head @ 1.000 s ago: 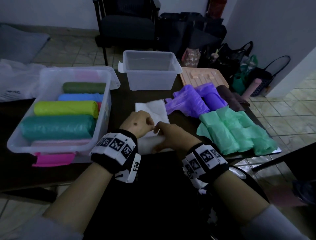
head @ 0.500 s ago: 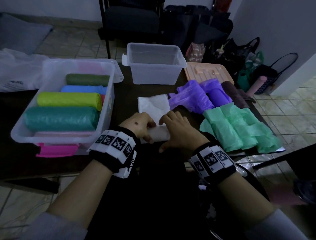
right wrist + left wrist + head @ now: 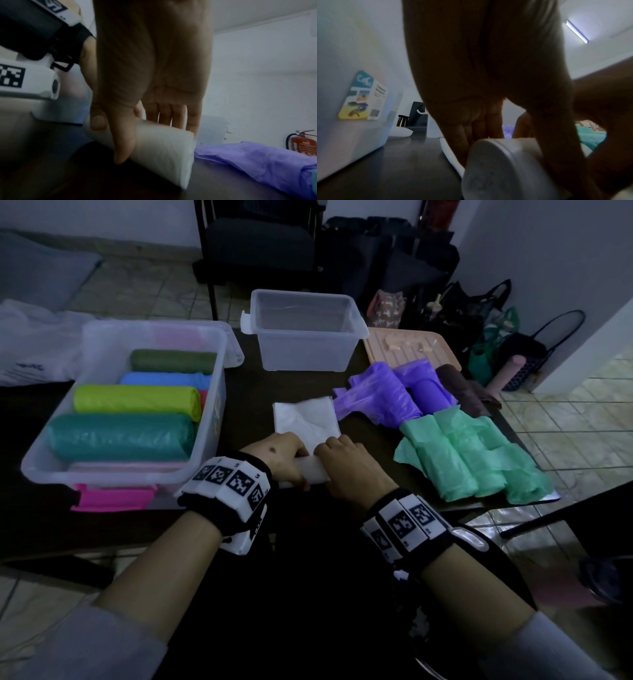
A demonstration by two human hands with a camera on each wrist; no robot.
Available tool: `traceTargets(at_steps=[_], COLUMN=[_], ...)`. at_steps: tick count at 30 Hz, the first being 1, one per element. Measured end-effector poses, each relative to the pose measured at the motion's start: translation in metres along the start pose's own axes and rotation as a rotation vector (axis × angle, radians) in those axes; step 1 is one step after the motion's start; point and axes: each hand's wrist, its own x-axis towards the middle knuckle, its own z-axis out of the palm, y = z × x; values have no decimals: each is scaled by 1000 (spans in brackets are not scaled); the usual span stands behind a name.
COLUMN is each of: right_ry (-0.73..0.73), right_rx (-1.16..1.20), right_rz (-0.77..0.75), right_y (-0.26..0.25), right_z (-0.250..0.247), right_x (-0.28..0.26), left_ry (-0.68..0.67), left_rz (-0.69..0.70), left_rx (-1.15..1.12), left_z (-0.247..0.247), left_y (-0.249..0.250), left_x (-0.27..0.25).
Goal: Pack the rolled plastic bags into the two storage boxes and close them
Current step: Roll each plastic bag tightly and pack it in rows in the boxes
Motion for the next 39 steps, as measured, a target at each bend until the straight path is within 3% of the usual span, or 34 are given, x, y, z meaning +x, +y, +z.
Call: traceTargets(at_steps=[4,9,13,17,20,22,27,32,39], right_ry=[-189,-301,-364,-242,-102,-73,-80,-54,-233], right_rx=[94,175,249,275,64,41,62,30,103], right_rz=[-1,32,28,85,27,18,20,36,110], right_y=[5,10,16,17,8,2,-2,-4,4], right_z=[-8,-13,-23,-22,-17,-12,0,-1,-16], right_x=[-2,5,11,10,4,0,-3,5,28], left_ry=[-118,-11,-25,-51,-27,-16,31,276,222], left_rz=[-11,55,36,-24,-69,-86,-80,20,-35], left_rx=[-7,-69,-84,-50,14,10,-44,-112,11], left_z=[1,-2,-7,-8,-3,-1,-4,-6,1], left_y=[-1,2,4,7,8,7,1,4,16], left_x=[-3,-10,-7,5,14,18,18,5,-3])
